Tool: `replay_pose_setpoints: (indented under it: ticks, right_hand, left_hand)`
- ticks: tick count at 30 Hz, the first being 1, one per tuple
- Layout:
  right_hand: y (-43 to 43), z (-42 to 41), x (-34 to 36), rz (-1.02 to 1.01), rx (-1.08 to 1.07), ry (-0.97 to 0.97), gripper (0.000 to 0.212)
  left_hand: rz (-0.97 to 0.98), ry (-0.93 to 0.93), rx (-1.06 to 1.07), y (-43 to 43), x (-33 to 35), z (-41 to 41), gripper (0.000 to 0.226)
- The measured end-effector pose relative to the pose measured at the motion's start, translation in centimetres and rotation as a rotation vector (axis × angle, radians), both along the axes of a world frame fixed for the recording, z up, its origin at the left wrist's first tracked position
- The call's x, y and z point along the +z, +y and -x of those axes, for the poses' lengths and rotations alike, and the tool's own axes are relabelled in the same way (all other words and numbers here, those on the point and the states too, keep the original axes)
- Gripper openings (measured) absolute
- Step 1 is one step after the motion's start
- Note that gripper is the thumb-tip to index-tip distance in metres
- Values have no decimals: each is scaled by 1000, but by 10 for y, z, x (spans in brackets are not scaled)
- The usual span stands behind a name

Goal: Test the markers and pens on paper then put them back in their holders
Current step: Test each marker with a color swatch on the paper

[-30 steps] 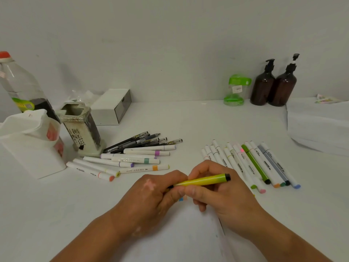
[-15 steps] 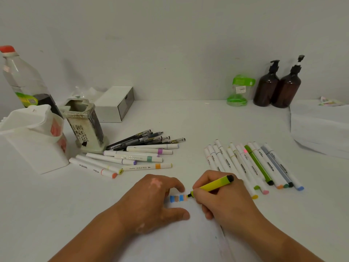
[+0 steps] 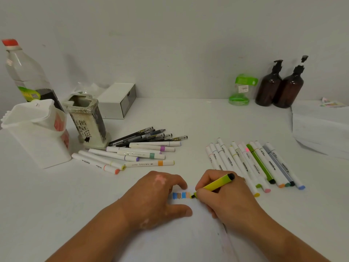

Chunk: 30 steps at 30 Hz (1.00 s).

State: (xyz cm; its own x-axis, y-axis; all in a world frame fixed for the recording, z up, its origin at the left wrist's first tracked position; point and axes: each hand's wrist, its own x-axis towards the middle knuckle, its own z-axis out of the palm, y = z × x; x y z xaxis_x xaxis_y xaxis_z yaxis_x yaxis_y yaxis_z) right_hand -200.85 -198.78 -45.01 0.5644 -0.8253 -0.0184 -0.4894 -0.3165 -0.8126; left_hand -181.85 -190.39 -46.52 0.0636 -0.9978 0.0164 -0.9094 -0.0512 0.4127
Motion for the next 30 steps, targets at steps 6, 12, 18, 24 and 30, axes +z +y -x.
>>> replay_pose_setpoints:
  ticks: [6, 12, 18, 24, 30]
  right_hand:
    - [-1, 0, -1, 20, -6, -3, 11]
    - [-2, 0, -2, 37, -20, 7, 11]
    - [-1, 0, -2, 54, -35, 38, 9]
    - [-1, 0, -1, 51, -34, 35, 8]
    - [-4, 4, 2, -2, -69, -80, 15]
  left_hand:
    - [-12, -2, 4, -1, -1, 1, 67]
    - [-26, -7, 6, -1, 1, 2, 65]
    - [-34, -19, 6, 0, 4, 3, 65]
    - [-51, -11, 14, 0, 5, 3, 65]
    - [-26, 22, 9, 3, 9, 3, 61]
